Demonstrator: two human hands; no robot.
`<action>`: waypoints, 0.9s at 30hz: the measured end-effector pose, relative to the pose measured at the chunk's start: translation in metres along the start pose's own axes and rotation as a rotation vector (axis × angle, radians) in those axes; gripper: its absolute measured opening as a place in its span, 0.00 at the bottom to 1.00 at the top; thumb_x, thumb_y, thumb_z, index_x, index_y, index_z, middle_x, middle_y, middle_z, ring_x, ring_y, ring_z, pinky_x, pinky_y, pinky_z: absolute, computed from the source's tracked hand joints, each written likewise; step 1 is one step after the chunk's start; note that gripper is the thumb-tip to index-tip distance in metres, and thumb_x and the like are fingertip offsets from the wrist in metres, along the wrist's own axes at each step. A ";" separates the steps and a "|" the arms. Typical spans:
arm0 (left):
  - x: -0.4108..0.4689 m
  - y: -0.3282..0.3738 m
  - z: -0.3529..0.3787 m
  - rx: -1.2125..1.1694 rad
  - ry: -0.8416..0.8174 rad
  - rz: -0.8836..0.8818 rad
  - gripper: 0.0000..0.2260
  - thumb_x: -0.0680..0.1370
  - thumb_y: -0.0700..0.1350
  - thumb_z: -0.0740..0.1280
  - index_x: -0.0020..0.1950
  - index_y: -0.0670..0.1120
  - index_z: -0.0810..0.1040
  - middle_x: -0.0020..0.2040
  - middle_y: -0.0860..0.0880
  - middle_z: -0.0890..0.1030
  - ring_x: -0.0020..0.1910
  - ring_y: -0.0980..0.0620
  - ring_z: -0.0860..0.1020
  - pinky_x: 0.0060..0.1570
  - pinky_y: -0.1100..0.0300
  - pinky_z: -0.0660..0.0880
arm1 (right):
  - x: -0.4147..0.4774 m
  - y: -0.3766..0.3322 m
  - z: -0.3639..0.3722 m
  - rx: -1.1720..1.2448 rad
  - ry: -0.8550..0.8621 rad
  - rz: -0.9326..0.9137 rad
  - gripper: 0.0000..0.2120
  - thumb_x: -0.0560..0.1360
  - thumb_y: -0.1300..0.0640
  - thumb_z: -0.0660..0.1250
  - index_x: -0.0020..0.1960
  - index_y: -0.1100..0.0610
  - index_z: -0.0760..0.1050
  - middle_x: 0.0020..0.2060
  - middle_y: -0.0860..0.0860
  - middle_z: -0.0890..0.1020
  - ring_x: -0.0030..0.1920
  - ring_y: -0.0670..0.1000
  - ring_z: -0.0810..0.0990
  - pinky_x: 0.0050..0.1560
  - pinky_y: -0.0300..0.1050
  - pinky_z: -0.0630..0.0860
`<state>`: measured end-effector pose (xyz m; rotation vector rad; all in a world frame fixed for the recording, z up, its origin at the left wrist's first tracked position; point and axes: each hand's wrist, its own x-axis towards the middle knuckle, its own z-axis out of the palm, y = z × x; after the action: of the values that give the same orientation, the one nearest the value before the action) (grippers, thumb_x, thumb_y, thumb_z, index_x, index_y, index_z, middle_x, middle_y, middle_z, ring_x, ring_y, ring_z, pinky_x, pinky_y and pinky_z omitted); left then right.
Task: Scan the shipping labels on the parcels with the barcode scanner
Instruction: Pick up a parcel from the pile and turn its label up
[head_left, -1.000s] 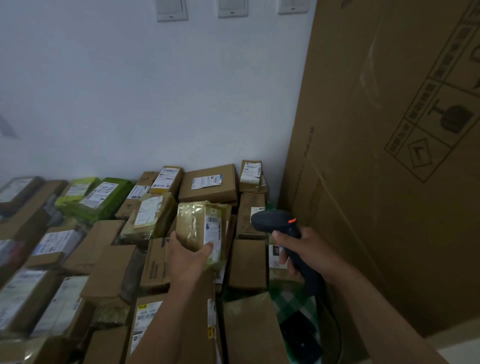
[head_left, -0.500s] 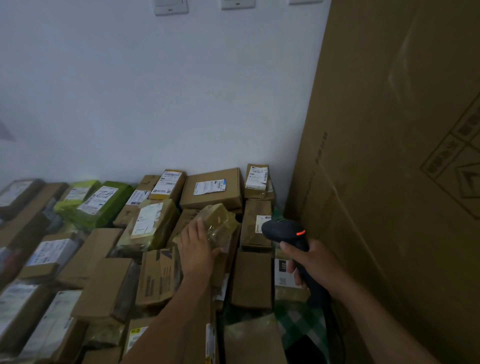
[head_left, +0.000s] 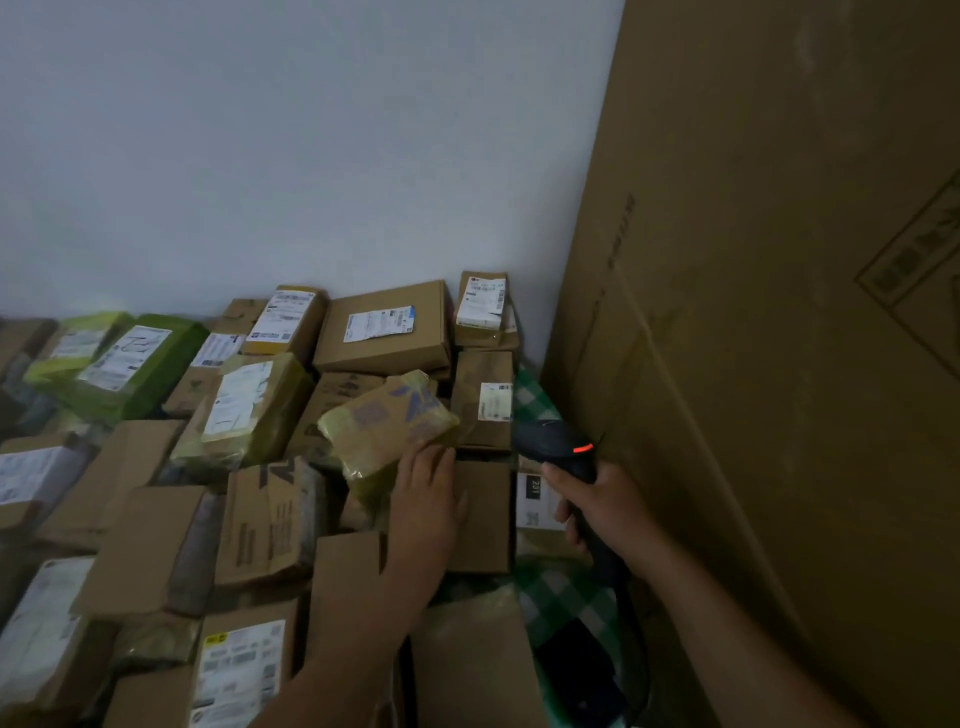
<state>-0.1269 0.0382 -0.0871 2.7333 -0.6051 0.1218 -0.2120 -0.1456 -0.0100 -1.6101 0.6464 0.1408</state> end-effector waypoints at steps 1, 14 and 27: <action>-0.004 0.005 0.007 -0.023 -0.024 0.013 0.25 0.71 0.42 0.74 0.67 0.39 0.76 0.66 0.40 0.75 0.69 0.39 0.71 0.69 0.46 0.68 | 0.001 0.005 -0.002 -0.002 0.016 0.003 0.14 0.77 0.50 0.68 0.41 0.60 0.74 0.28 0.53 0.78 0.22 0.50 0.74 0.25 0.42 0.71; -0.021 0.020 0.057 0.011 -0.521 -0.339 0.51 0.72 0.69 0.65 0.81 0.43 0.42 0.79 0.35 0.43 0.77 0.34 0.51 0.74 0.46 0.56 | 0.008 0.047 0.000 -0.065 0.040 0.061 0.15 0.76 0.49 0.69 0.46 0.62 0.75 0.30 0.54 0.79 0.24 0.52 0.75 0.25 0.42 0.71; -0.033 0.008 0.048 -0.179 -0.500 -0.475 0.54 0.70 0.60 0.73 0.80 0.47 0.38 0.74 0.35 0.50 0.72 0.33 0.55 0.71 0.45 0.58 | 0.000 0.049 -0.002 0.013 0.089 0.031 0.15 0.76 0.48 0.69 0.42 0.60 0.75 0.27 0.53 0.78 0.24 0.51 0.75 0.27 0.44 0.71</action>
<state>-0.1595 0.0275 -0.1342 2.6445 -0.0587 -0.7071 -0.2362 -0.1475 -0.0524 -1.6012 0.7395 0.0881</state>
